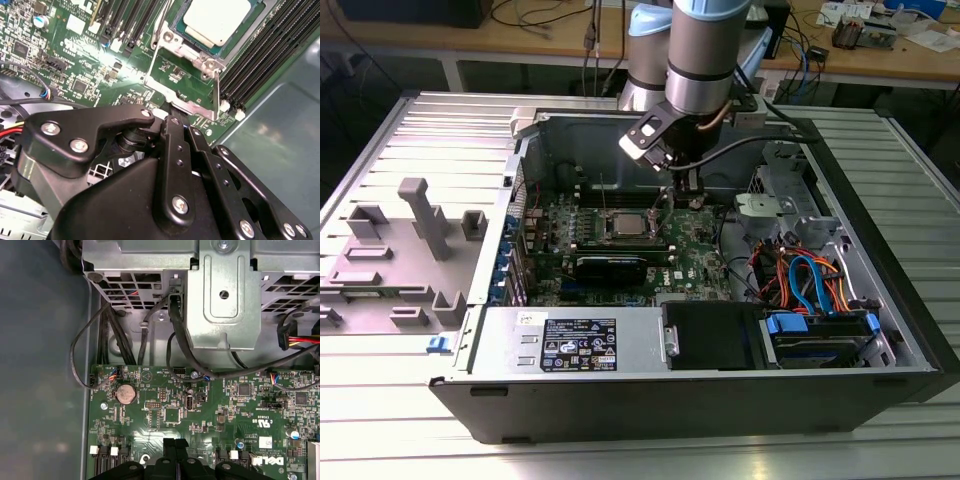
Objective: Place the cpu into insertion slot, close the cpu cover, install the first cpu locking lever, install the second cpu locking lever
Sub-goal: 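Close the cpu cover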
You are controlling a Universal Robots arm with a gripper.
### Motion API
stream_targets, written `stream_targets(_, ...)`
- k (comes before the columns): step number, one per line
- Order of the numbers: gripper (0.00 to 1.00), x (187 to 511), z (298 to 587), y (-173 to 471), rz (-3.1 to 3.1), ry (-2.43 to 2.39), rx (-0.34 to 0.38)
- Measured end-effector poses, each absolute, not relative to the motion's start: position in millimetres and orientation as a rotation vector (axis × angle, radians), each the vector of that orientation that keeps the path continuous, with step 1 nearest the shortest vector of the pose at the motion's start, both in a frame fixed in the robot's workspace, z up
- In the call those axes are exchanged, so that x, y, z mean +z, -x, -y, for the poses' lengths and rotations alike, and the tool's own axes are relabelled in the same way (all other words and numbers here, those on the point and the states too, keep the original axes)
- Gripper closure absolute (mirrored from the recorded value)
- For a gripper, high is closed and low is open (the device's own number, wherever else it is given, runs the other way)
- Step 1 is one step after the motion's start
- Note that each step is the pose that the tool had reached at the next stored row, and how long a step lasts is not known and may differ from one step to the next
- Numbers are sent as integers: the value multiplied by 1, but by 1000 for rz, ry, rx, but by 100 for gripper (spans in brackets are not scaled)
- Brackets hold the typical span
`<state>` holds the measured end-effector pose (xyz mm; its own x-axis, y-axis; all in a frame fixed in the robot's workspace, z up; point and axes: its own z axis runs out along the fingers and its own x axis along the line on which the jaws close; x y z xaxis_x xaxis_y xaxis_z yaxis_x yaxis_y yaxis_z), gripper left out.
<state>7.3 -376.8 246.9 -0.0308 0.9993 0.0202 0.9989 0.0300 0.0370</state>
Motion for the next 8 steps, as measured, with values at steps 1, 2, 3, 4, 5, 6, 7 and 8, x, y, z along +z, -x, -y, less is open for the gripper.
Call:
stream_targets(1, 89, 247, 377, -7, -2247, -2180, 64)
stream_targets(2, 89, 247, 377, -6, -2247, -2180, 65)
stream_targets(3, 89, 247, 377, -5, -2247, -2180, 65)
stream_targets(4, 89, 247, 377, -4, -2247, -2180, 65)
stream_targets(5, 89, 247, 377, -4, -2247, -2180, 65)
stream_targets(6, 89, 247, 377, -4, -2247, -2180, 65)
stream_targets(7, 89, 247, 377, -3, -2247, -2180, 65)
stream_targets(8, 89, 247, 377, -3, -2247, -2180, 65)
